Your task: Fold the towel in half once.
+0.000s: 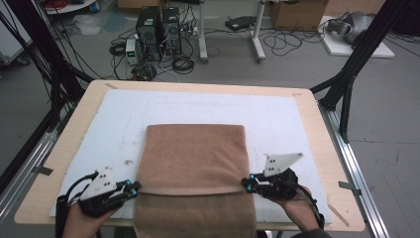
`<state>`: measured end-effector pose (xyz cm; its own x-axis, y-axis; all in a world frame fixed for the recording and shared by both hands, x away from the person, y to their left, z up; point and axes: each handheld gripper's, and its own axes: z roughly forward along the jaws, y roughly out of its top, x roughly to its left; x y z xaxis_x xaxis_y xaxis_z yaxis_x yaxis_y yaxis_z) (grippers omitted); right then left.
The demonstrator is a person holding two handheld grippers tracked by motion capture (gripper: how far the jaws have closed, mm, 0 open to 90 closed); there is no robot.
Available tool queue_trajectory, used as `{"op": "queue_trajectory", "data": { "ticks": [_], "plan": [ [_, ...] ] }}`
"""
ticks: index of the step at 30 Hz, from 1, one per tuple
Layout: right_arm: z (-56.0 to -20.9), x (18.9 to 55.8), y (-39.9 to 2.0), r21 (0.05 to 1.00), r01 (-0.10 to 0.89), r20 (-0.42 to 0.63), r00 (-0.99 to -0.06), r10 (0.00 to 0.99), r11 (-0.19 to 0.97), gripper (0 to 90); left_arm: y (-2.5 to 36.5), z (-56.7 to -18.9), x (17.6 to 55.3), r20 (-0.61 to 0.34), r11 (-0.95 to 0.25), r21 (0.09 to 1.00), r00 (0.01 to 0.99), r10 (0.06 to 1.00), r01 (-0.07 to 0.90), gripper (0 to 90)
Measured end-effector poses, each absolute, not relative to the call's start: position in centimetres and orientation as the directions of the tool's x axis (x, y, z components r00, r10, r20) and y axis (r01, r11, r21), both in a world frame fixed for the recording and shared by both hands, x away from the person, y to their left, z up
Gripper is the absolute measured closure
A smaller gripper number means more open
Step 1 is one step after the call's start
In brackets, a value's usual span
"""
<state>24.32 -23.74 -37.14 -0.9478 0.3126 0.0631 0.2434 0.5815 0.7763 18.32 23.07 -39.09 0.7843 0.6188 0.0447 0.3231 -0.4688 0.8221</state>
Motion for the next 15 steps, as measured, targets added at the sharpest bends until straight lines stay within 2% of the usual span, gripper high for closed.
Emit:
{"op": "queue_trajectory", "data": {
  "ticks": [2, 3, 4, 6, 8, 11, 15],
  "plan": [
    [-37.0, 22.7, -23.7, 0.789, 0.215, 0.071, -0.962, 0.263, 0.575, 82.0, 23.4, -39.3, 17.2, 0.023, -0.464, 0.819, 0.788, 0.615, 0.338, 84.6],
    [-37.0, 22.1, -23.7, 0.791, 0.196, 0.053, -0.966, 0.254, 0.580, 75.9, 23.5, -39.5, 17.0, 0.017, -0.460, 0.820, 0.789, 0.614, 0.341, 79.2],
    [-37.0, 21.8, -23.7, 0.793, 0.186, 0.033, -0.964, 0.263, 0.581, 69.1, 23.6, -39.6, 17.1, 0.018, -0.461, 0.817, 0.784, 0.620, 0.346, 69.7],
    [-37.1, 22.2, -23.9, 0.803, 0.208, 0.044, -0.956, 0.292, 0.559, 62.8, 23.7, -39.6, 17.9, 0.026, -0.459, 0.819, 0.777, 0.629, 0.344, 62.6],
    [-37.2, 23.3, -24.2, 0.803, 0.229, 0.043, -0.943, 0.329, 0.551, 59.7, 23.7, -39.6, 19.0, 0.047, -0.457, 0.825, 0.765, 0.643, 0.334, 55.8],
    [-37.9, 26.2, -24.5, 0.790, 0.277, 0.043, -0.915, 0.401, 0.547, 55.3, 23.6, -39.7, 21.6, 0.058, -0.444, 0.832, 0.744, 0.665, 0.332, 50.6],
    [-38.7, 30.5, -24.5, 0.769, 0.321, 0.029, -0.881, 0.472, 0.552, 50.0, 23.4, -40.0, 25.4, 0.061, -0.429, 0.835, 0.717, 0.695, 0.345, 49.1]
  ]
}}
